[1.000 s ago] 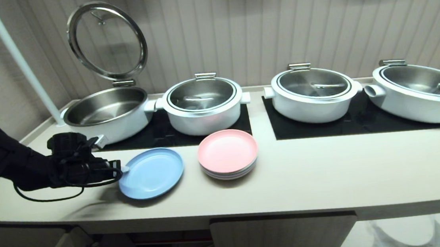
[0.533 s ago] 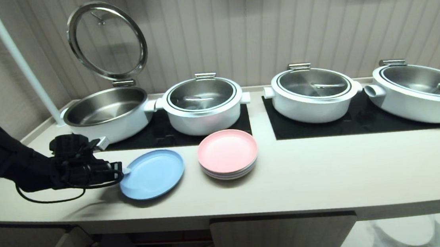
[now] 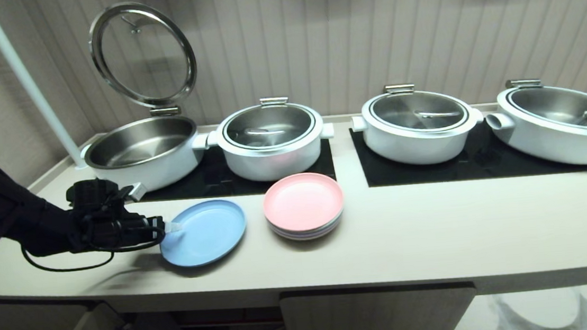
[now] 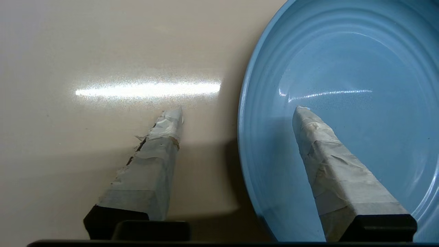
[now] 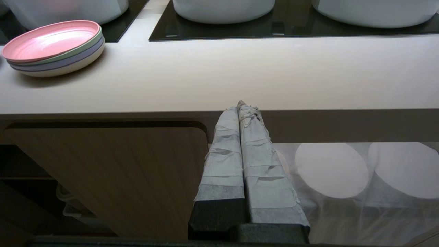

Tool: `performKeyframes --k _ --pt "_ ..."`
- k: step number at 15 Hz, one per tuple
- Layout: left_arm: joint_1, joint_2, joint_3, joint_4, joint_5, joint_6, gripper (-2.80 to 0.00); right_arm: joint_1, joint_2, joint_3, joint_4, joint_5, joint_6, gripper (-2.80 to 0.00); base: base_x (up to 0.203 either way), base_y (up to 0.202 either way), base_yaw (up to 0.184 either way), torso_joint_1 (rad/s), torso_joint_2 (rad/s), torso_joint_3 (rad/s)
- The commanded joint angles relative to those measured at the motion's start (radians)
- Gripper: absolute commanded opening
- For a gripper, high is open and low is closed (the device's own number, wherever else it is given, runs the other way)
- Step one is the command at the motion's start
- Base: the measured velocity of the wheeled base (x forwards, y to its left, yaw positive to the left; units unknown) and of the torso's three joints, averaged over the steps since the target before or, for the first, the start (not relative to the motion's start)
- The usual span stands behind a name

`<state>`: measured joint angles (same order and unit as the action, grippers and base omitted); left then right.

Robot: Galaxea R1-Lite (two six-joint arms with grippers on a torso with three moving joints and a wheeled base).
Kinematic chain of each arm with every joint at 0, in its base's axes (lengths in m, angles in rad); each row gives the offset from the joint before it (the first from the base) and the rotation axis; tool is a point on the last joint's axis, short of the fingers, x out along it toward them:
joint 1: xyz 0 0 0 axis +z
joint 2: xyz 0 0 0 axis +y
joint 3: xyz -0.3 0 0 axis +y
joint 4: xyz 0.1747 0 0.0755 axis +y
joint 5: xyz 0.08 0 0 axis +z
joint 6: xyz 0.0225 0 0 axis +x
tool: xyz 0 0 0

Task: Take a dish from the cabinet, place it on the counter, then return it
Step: Place it on the table, then pick up the plate from the table

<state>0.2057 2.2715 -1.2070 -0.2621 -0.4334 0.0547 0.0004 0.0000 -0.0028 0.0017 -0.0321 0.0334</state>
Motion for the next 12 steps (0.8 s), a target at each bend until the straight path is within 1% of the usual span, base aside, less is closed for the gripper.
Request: performKeyframes --k 1,5,9,11,12 --pt "0.003 -0.016 0.000 -0.002 -0.003 -0.001 0.00 0.000 0.000 0.000 0.000 0.000 0.000 -2.80 0.000 0.000 0.000 0.000 0.00 0.000" --pt "0.005 -0.069 0.002 -0.002 -0.004 -0.027 0.00 0.000 0.000 0.000 0.000 0.000 0.000 -2.80 0.000 0.000 0.000 0.000 0.00 0.000" --pt "0.019 -0.150 0.006 -0.001 -0.004 -0.032 0.00 0.000 0.000 0.000 0.000 0.000 0.000 -2.80 0.000 0.000 0.000 0.000 0.00 0.000" --pt "0.028 -0.223 0.013 -0.002 -0.009 -0.061 0.00 0.000 0.000 0.000 0.000 0.000 0.000 -2.80 0.000 0.000 0.000 0.000 0.00 0.000" --pt "0.033 -0.267 0.022 -0.001 -0.012 -0.068 -2.80 0.000 0.000 0.000 0.000 0.000 0.000 -2.80 0.000 0.000 0.000 0.000 0.00 0.000"
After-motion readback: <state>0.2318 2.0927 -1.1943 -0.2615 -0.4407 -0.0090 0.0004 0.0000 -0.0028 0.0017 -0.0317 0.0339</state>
